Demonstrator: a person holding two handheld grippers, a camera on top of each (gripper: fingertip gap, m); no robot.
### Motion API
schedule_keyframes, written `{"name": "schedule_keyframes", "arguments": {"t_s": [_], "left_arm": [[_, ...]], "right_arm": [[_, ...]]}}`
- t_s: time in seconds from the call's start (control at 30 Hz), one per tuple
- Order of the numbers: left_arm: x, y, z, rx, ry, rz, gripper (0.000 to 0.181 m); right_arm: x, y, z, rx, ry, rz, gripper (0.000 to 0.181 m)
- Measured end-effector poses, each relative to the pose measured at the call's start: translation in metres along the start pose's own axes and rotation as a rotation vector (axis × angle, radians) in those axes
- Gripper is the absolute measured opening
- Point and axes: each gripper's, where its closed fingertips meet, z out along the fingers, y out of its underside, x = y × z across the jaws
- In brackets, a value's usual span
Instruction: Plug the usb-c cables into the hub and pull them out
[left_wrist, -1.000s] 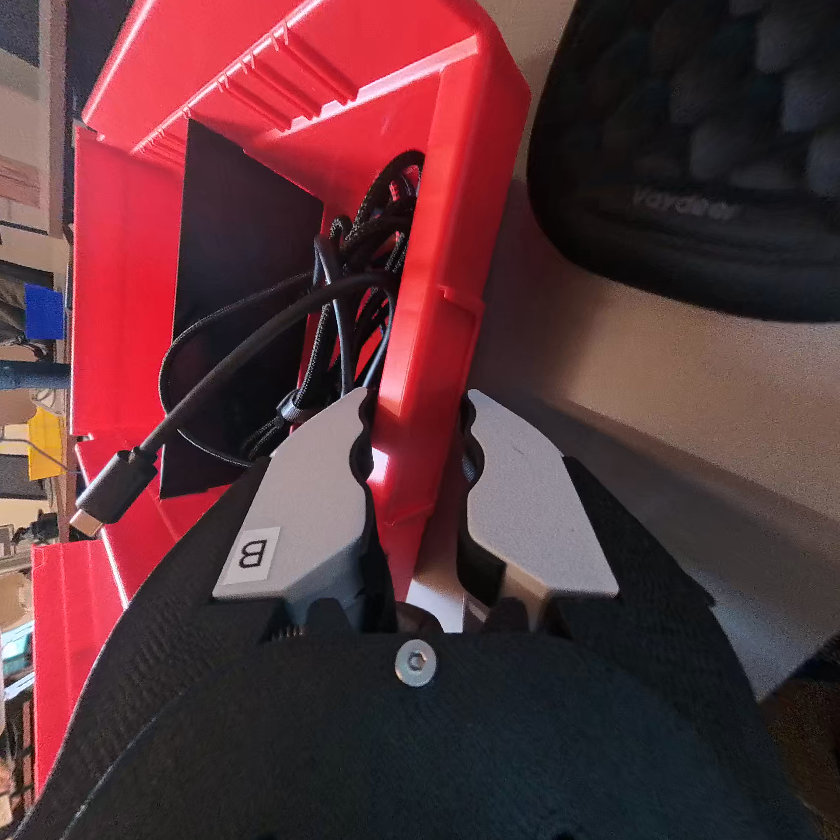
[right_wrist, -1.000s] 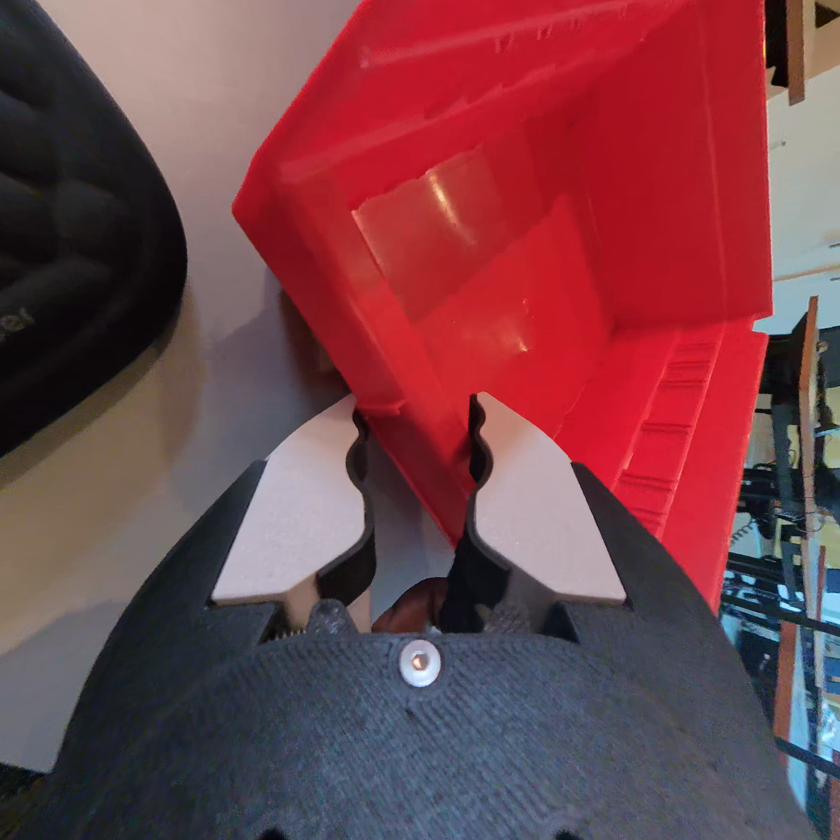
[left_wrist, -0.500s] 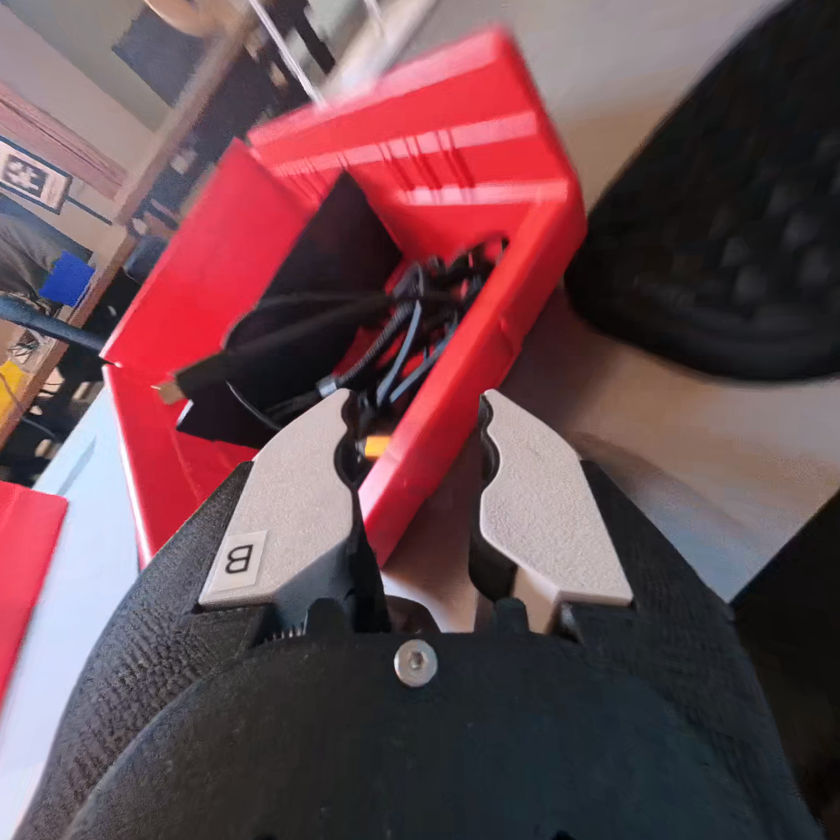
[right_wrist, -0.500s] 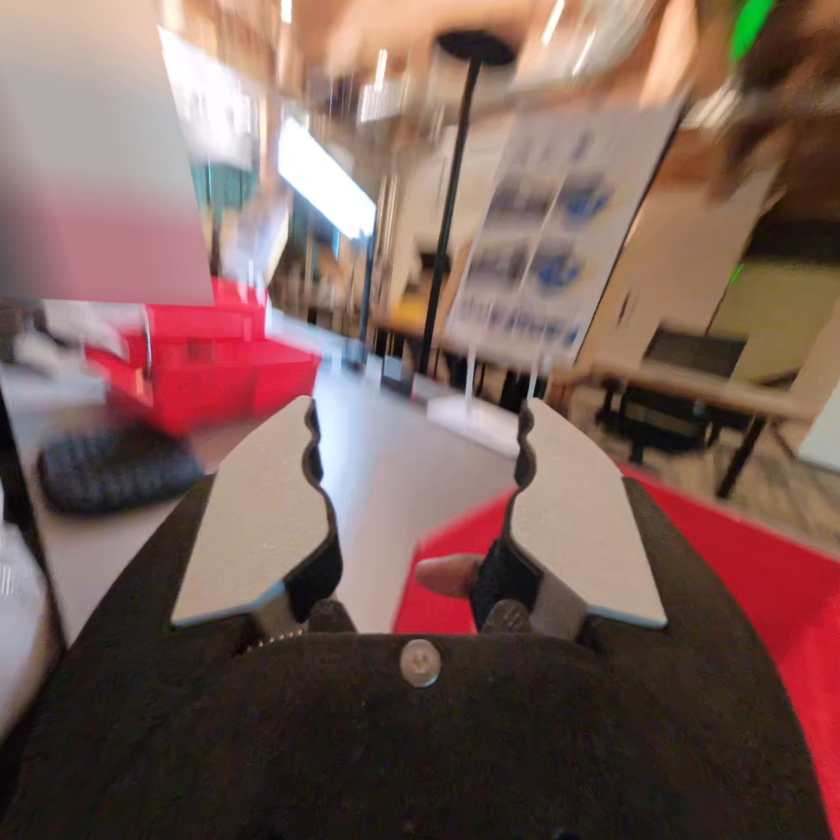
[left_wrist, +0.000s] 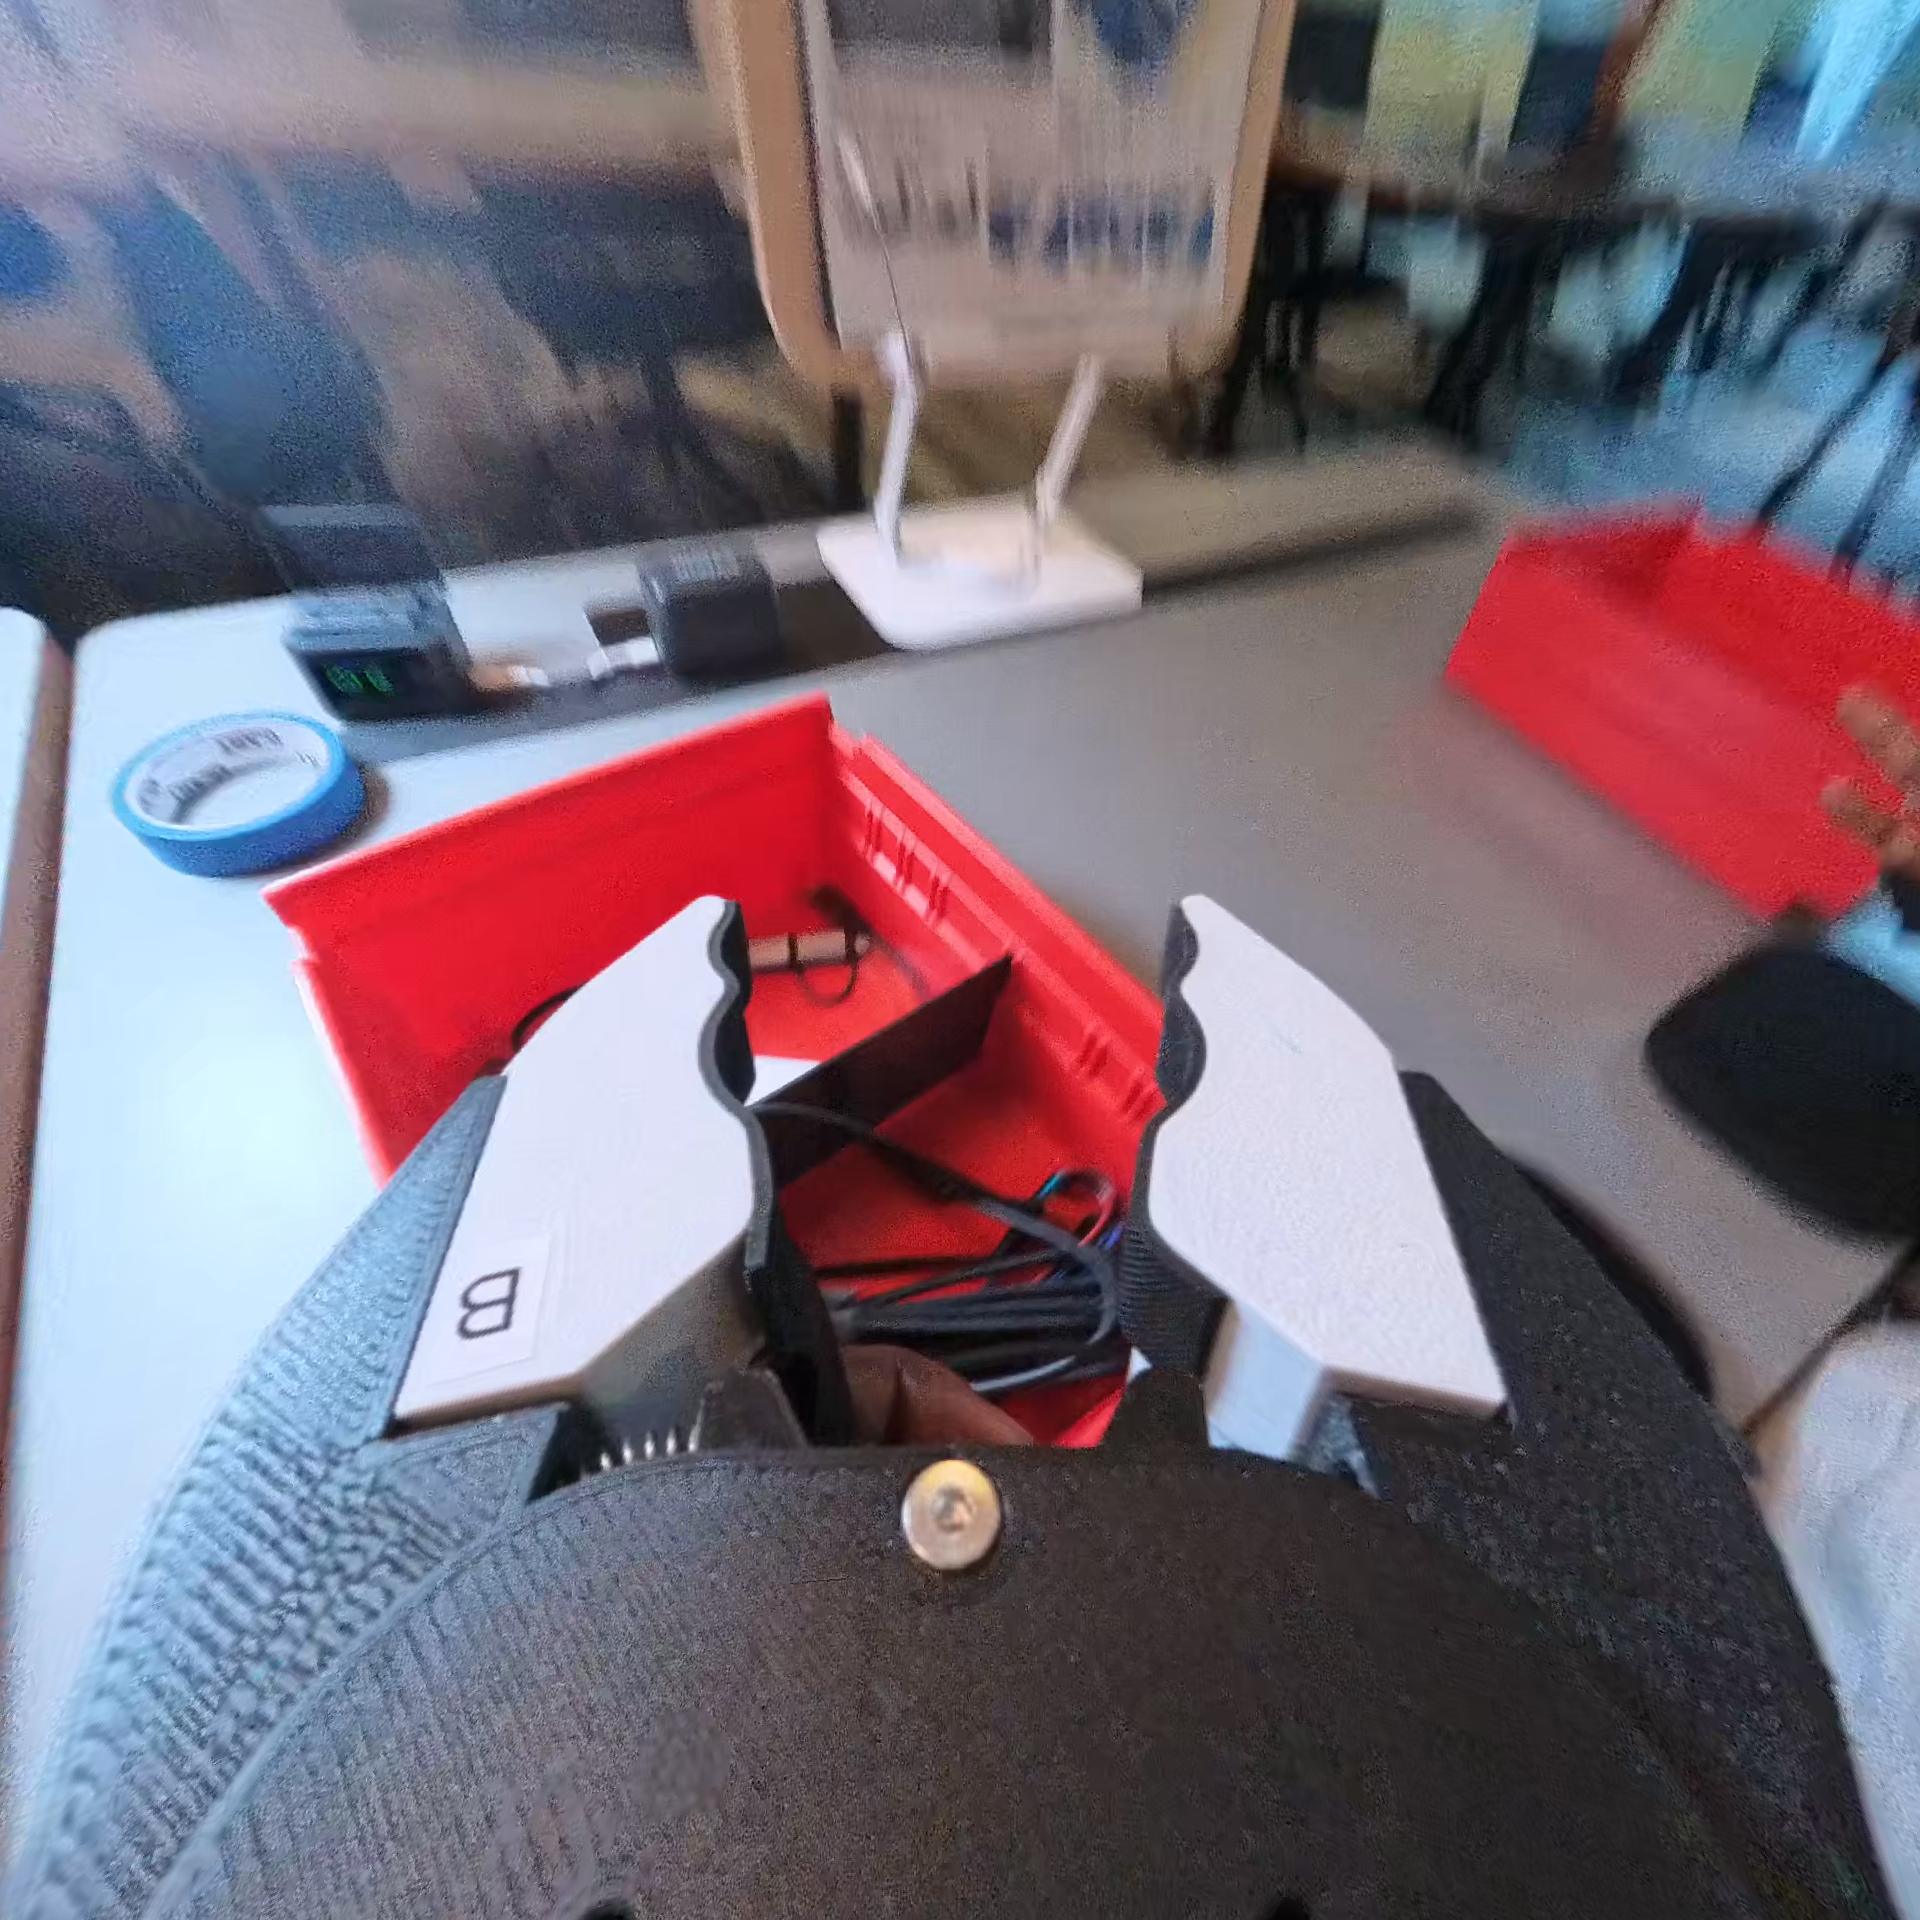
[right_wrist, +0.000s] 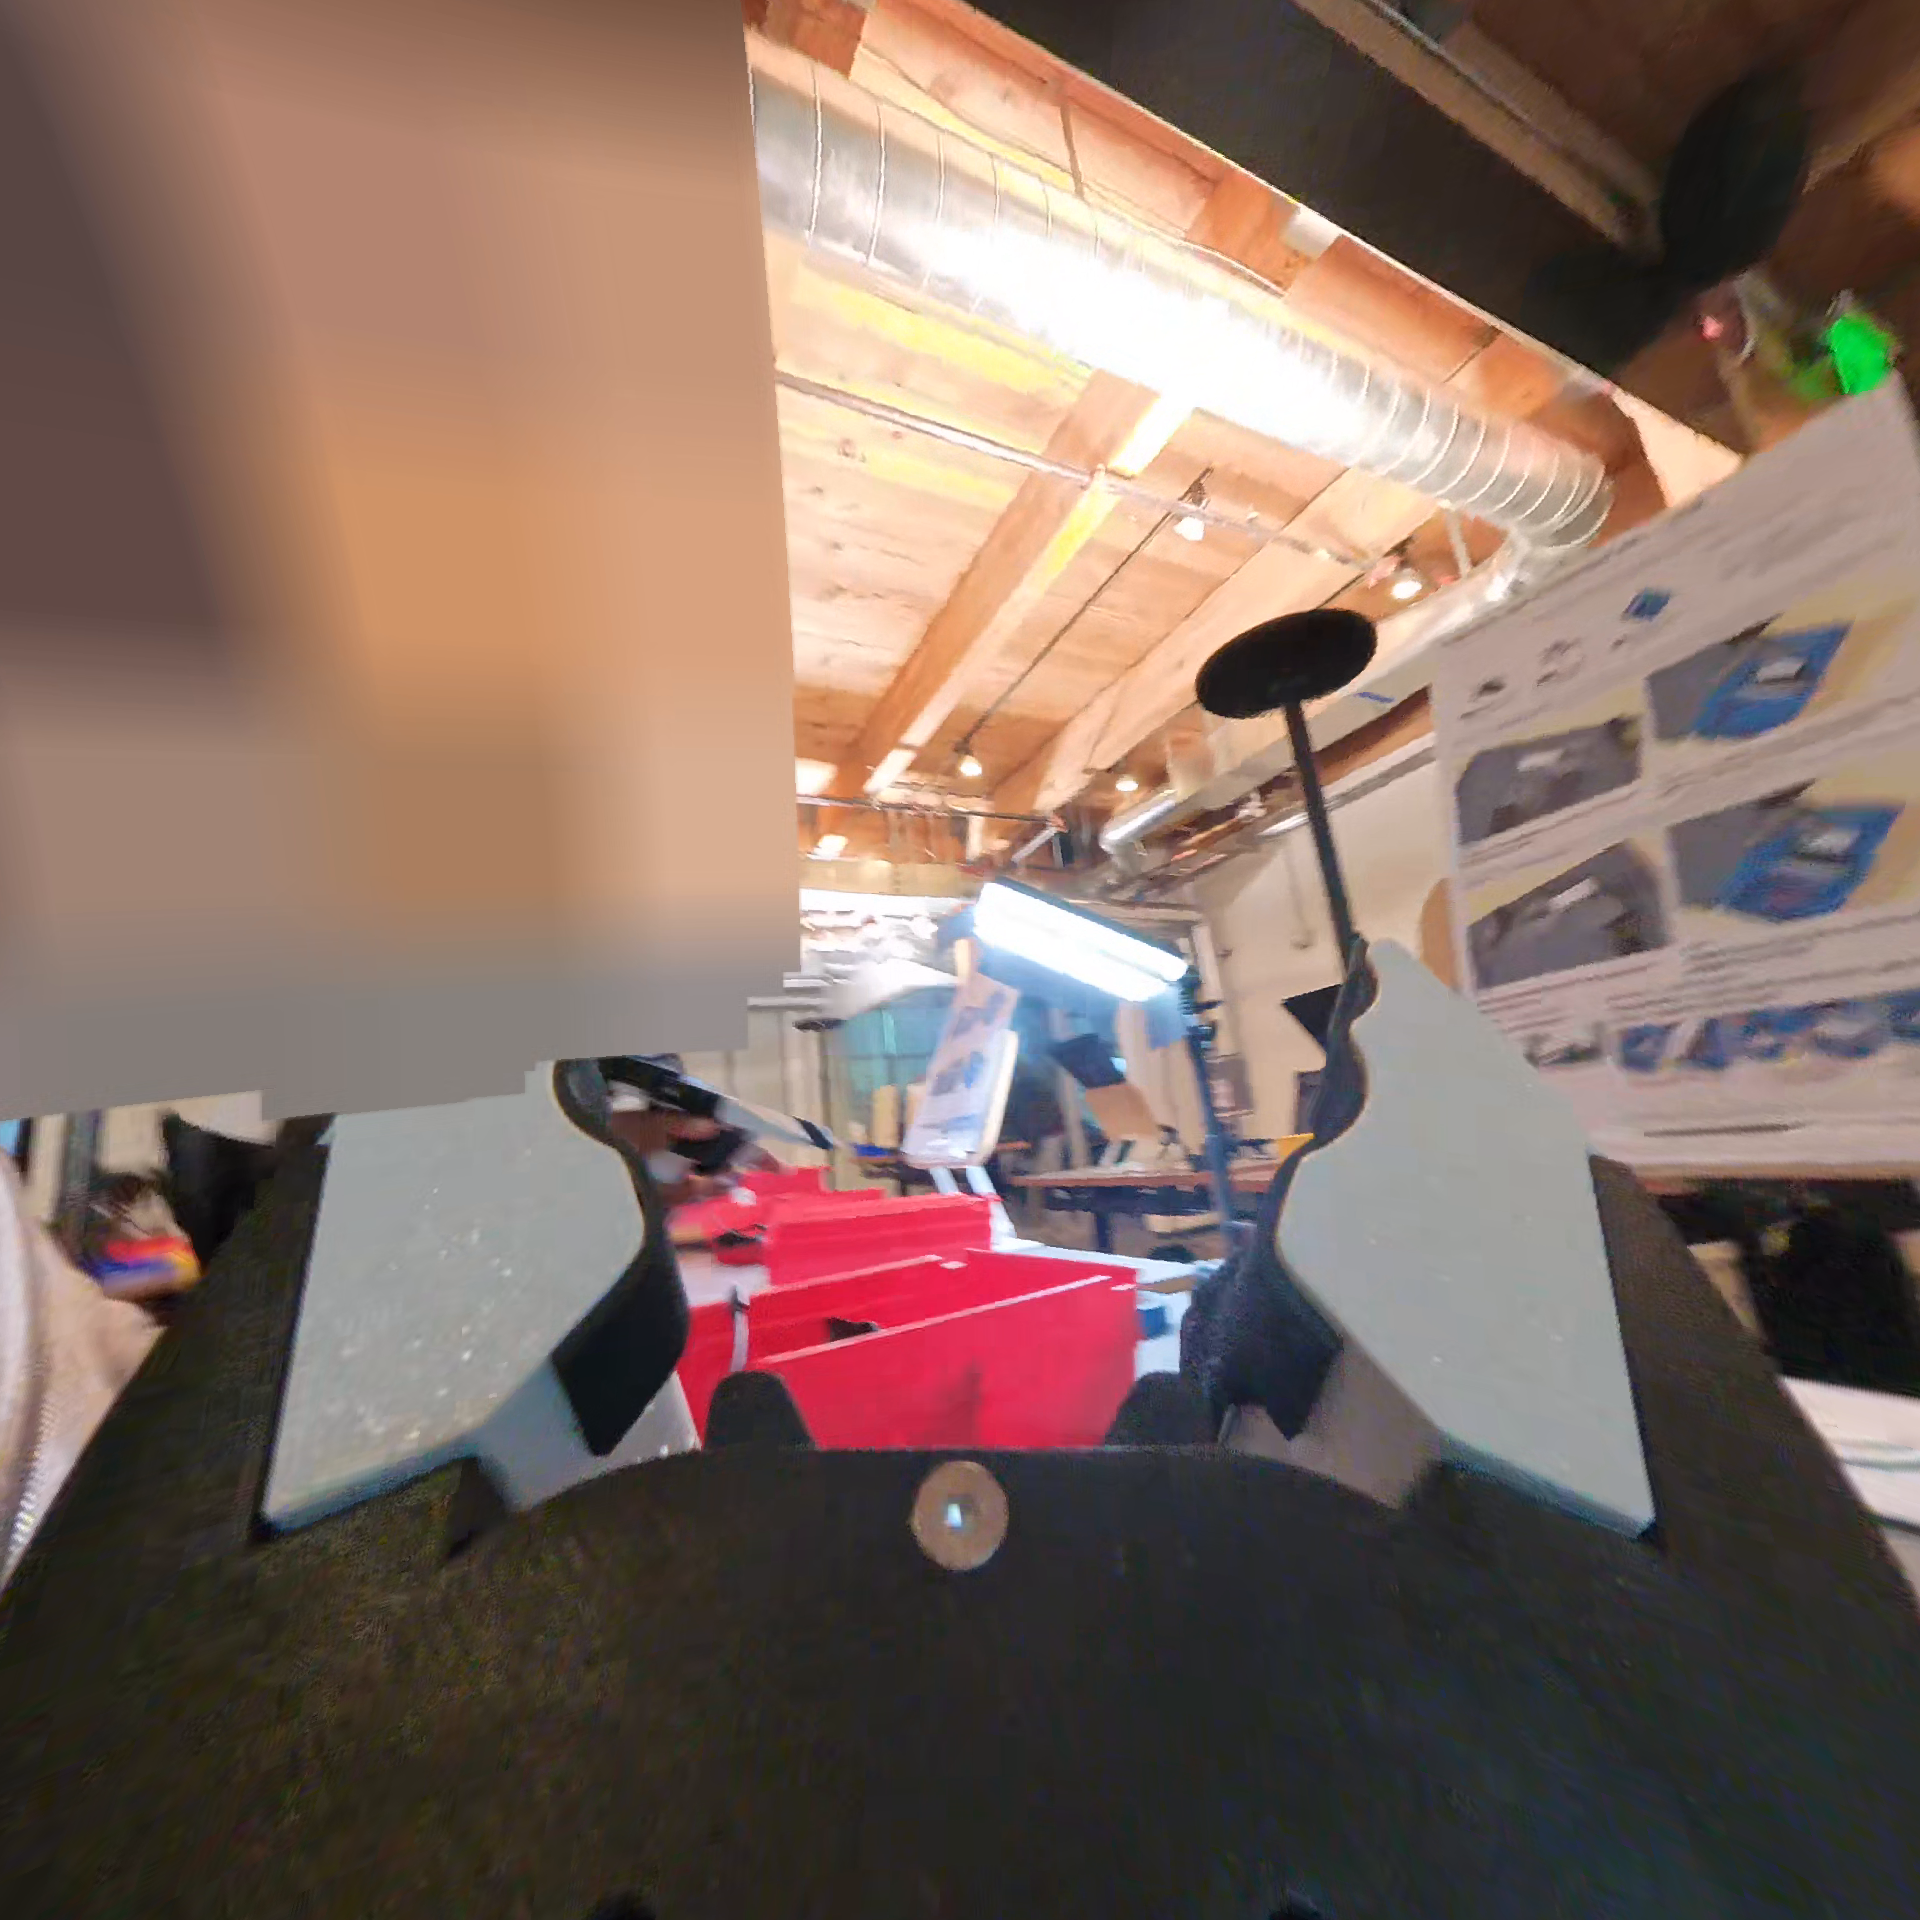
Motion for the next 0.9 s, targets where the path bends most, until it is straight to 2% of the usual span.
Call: {"name": "schedule_keyframes", "arguments": {"t_s": [0.07, 0.13, 0.2, 0.27, 0.43, 0.63, 0.8, 0.9], "left_arm": [[-0.025, 0.009, 0.023, -0.214, 0.032, 0.241, 0.064], [-0.053, 0.026, 0.04, -0.436, 0.081, 0.456, 0.059], [-0.074, 0.053, 0.05, -0.677, 0.187, 0.568, 0.059], [-0.085, 0.076, 0.061, -0.83, 0.266, 0.614, 0.058], [-0.105, 0.109, 0.091, -1.003, 0.341, 0.891, 0.052], [-0.115, 0.138, 0.095, -1.243, 0.447, 1.042, 0.045], [-0.109, 0.153, 0.102, -1.308, 0.529, 1.089, 0.035], [-0.107, 0.149, 0.101, -1.307, 0.544, 1.119, 0.03]], "right_arm": [[0.0, 0.009, 0.002, 0.021, -0.027, 0.135, 0.13], [-0.003, 0.011, 0.002, 0.021, -0.05, 0.181, 0.128], [-0.001, 0.011, 0.001, 0.022, -0.035, 0.131, 0.126], [0.002, 0.011, -0.001, 0.022, -0.018, 0.097, 0.124], [0.009, 0.011, -0.003, 0.035, 0.0, 0.142, 0.122], [0.015, 0.008, -0.006, 0.05, 0.025, 0.135, 0.118], [0.018, 0.017, -0.004, 0.004, 0.043, 0.133, 0.116], [0.02, 0.019, -0.004, -0.003, 0.057, 0.127, 0.114]]}}
